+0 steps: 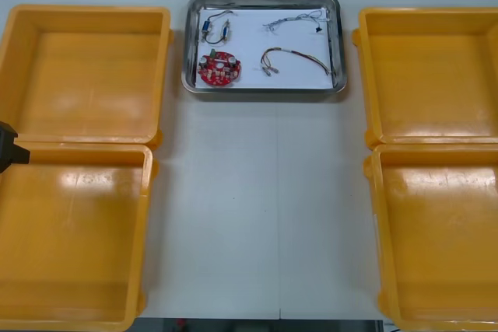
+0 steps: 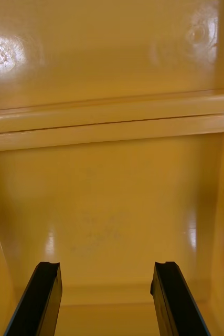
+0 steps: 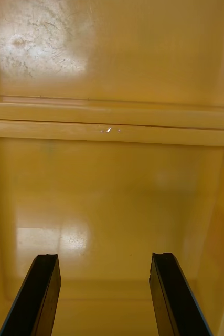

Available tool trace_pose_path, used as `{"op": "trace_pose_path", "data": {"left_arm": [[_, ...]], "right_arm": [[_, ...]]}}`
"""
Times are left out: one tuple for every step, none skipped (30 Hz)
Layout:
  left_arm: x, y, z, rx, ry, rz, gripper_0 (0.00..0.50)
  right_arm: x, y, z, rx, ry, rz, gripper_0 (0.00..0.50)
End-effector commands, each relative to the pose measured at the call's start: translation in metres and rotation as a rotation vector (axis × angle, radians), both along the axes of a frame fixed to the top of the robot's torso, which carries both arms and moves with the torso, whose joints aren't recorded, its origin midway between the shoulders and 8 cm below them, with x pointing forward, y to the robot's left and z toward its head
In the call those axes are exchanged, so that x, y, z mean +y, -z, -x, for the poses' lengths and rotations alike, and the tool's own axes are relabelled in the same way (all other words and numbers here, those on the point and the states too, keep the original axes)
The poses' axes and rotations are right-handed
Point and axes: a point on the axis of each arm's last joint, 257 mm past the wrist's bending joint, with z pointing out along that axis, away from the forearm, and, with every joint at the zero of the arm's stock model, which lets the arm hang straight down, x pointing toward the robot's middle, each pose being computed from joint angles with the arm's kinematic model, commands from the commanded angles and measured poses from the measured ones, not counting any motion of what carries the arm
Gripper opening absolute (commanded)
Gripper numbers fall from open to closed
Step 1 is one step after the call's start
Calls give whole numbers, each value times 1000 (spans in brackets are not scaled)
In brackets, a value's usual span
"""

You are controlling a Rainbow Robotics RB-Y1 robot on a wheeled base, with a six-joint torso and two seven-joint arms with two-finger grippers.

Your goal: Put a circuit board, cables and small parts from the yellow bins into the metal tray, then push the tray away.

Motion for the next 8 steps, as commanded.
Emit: {"op": "trace_pose_path", "data": {"left_arm": [[3, -4, 3, -19, 78, -58, 500], [3, -4, 3, -19, 78, -58, 500], [3, -4, 3, -19, 78, -58, 500], [3, -4, 3, -19, 78, -58, 500], [3, -4, 3, -19, 78, -58, 500], [3, -4, 3, -19, 78, -58, 500], [3, -4, 3, -19, 78, -58, 500], [3, -4, 3, -19, 78, -58, 500]], "right_arm": [[2, -2, 3, -10, -29, 12, 500], [4, -2, 3, -10, -37, 19, 500], [5, -2, 3, -11, -41, 22, 500], [6, -3, 3, -13, -46, 27, 500], [9, -2, 2, -10, -58, 27, 500], [10, -1, 2, -9, -62, 27, 500], [12, -2, 1, -10, -69, 29, 500], [13, -2, 1, -12, -76, 37, 500]]}}
